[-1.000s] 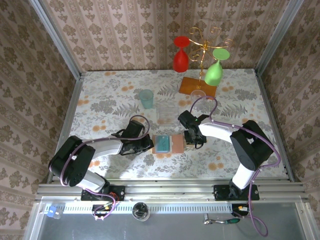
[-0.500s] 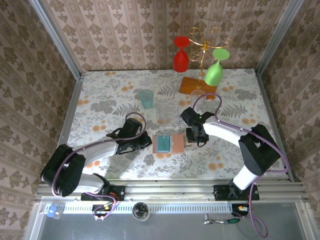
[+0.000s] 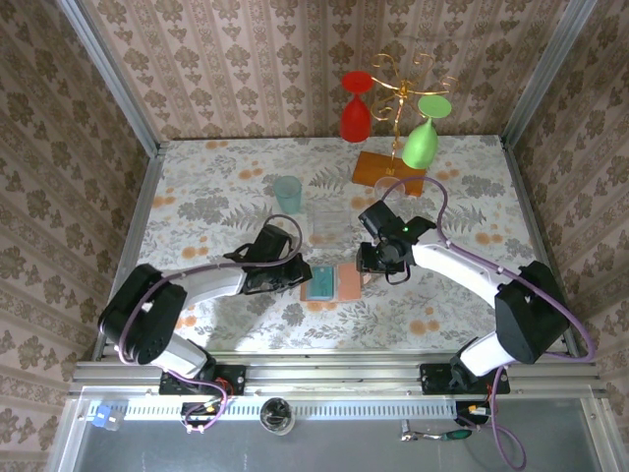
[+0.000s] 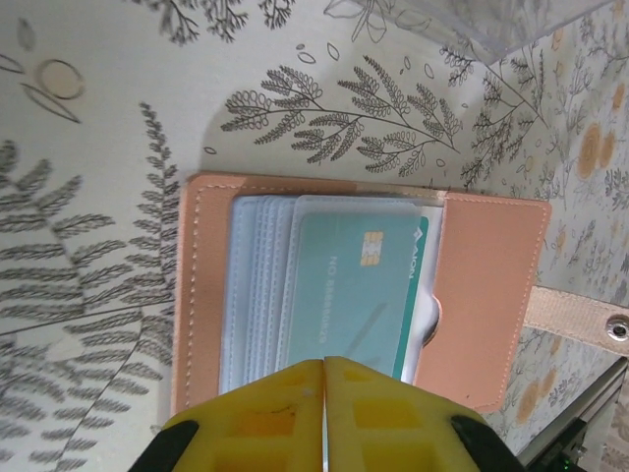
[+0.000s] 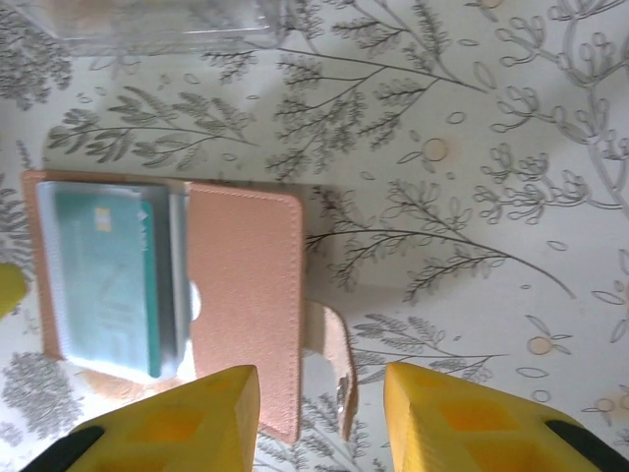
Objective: Take the credit cards out of the card holder
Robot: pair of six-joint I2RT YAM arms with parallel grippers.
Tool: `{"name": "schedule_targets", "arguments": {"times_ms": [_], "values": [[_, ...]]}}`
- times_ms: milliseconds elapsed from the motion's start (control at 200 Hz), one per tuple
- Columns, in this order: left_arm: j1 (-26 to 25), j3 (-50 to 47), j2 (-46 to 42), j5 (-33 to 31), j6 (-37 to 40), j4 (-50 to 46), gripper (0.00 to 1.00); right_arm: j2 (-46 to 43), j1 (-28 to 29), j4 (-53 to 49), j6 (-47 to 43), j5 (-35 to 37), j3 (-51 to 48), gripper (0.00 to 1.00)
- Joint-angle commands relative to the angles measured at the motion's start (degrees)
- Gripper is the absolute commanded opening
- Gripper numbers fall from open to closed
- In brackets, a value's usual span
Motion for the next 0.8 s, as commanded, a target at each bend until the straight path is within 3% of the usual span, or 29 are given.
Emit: {"name": "schedule_targets", "arguments": {"times_ms": [0, 250, 795], "values": [[-0.6, 1.6, 1.6, 1.9, 1.4, 1.3, 0.09, -1.4, 0.8, 2.0, 1.3, -3.7, 1.3, 0.38], [-0.9, 0.3, 2.8, 1.5, 1.4, 0.5, 0.09, 3.3, 2.0, 14.8, 5.4, -17.8, -0.5, 0.37], [-1.4, 0.3, 2.6, 1.0, 0.9, 0.2, 0.09, 11.7, 3.4, 25.8, 7.3, -23.3, -5.0, 0.36]]}}
